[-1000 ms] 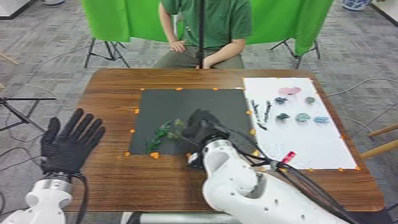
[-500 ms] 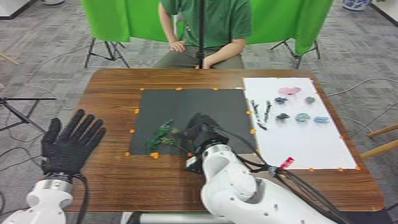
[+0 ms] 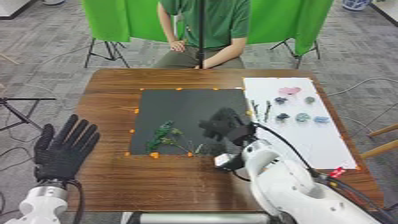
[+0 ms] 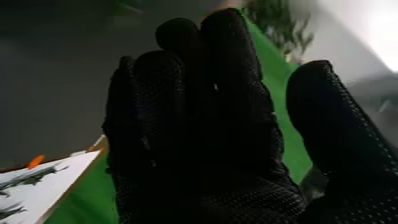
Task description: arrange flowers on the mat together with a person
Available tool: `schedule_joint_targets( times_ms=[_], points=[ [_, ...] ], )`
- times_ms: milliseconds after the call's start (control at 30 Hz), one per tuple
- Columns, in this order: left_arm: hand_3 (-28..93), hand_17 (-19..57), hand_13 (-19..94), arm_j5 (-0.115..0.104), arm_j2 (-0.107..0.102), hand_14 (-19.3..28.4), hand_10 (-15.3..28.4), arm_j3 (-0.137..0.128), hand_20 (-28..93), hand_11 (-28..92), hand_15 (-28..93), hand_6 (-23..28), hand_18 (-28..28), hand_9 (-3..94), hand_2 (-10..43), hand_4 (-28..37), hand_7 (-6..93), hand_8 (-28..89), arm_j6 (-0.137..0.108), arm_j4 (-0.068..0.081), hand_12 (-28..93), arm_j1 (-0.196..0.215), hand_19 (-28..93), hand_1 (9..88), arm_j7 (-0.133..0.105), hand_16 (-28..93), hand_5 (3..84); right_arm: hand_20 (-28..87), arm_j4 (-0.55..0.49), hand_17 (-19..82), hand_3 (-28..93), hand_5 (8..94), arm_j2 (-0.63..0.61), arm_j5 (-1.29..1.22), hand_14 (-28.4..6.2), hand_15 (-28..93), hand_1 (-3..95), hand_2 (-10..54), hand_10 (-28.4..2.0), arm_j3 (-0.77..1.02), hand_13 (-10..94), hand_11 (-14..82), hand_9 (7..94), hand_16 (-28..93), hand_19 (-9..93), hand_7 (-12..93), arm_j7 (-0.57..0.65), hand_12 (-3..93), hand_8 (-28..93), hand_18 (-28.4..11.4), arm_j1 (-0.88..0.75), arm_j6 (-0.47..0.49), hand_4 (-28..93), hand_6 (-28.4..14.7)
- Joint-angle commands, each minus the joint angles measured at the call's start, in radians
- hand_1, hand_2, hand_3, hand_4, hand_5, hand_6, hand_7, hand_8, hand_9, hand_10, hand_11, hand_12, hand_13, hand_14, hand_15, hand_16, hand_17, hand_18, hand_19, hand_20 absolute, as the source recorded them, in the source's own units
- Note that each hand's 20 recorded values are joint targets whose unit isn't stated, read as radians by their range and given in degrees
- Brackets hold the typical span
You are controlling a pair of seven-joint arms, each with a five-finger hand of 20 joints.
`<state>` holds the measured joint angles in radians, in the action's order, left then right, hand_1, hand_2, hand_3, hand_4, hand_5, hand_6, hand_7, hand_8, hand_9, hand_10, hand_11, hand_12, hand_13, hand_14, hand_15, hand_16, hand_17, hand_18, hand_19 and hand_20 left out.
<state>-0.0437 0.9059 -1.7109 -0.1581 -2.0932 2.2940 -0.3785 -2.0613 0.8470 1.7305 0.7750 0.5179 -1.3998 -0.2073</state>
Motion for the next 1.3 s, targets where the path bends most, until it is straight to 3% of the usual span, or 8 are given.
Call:
schedule_joint_targets(
  times_ms=[33,433,967,1167,1300],
  points=[
    [64,-3.1,25,-0.005,0.007,15.2,13.7,0.011,10,15,30,7.4,11.2,34.2,16.7,-28.3,5.8,-9,-0.02,-0.006,5,0.013,26,24.5,0.0,-8,40.7,28,-0.01,19,66,87.6,0.01,0.01,-18.0,71,32.0,10.6,-17.1,0.046,55,16.6,79.3,28,67,23,-0.079,17.7,-11,-22.1,-0.07,0.22,-18,-4.3],
    [65,-3.1,25,-0.008,0.013,15.4,13.8,0.021,11,15,31,7.4,11.2,34.3,16.8,-28.3,5.8,-9,-0.032,-0.001,5,0.008,26,24.4,0.009,-8,40.9,30,0.049,18,64,83.5,0.087,0.055,-18.1,71,30.8,11.9,-16.3,-0.035,53,13.8,75.5,29,66,16,-0.098,16.9,-11,-21.8,-0.027,0.326,-18,-4.0],
    [65,-3.3,25,-0.014,0.017,15.5,13.9,0.026,11,15,31,7.3,11.3,34.6,16.9,-28.3,6.3,-9,-0.04,0.009,5,-0.005,27,24.3,0.014,-8,41.0,31,0.105,18,65,78.8,0.126,0.017,-18.2,71,29.8,12.6,-15.6,-0.051,52,11.5,70.9,28,65,14,-0.08,15.4,-11,-21.9,-0.024,0.308,-18,-4.2],
    [65,-3.3,25,-0.013,0.022,15.6,13.9,0.03,11,16,31,7.4,11.3,34.7,16.9,-28.3,6.3,-9,-0.041,0.011,5,-0.008,27,24.3,0.017,-8,41.1,31,0.098,18,65,76.1,0.13,-0.064,-18.0,70,29.4,12.6,-15.4,0.003,52,11.0,68.6,28,65,14,-0.125,15.0,-11,-21.8,-0.067,0.328,-18,-4.3],
    [65,-3.3,25,-0.012,0.022,15.6,13.8,0.018,10,15,31,7.4,11.3,34.6,16.9,-28.3,6.1,-9,-0.04,0.006,5,0.008,27,24.2,0.008,-8,41.1,31,0.065,18,65,75.0,0.109,-0.155,-18.3,72,29.4,12.7,-15.5,0.067,53,11.6,68.7,28,66,15,-0.2,15.1,-11,-22.0,-0.108,0.312,-19,-4.2]
  ],
)
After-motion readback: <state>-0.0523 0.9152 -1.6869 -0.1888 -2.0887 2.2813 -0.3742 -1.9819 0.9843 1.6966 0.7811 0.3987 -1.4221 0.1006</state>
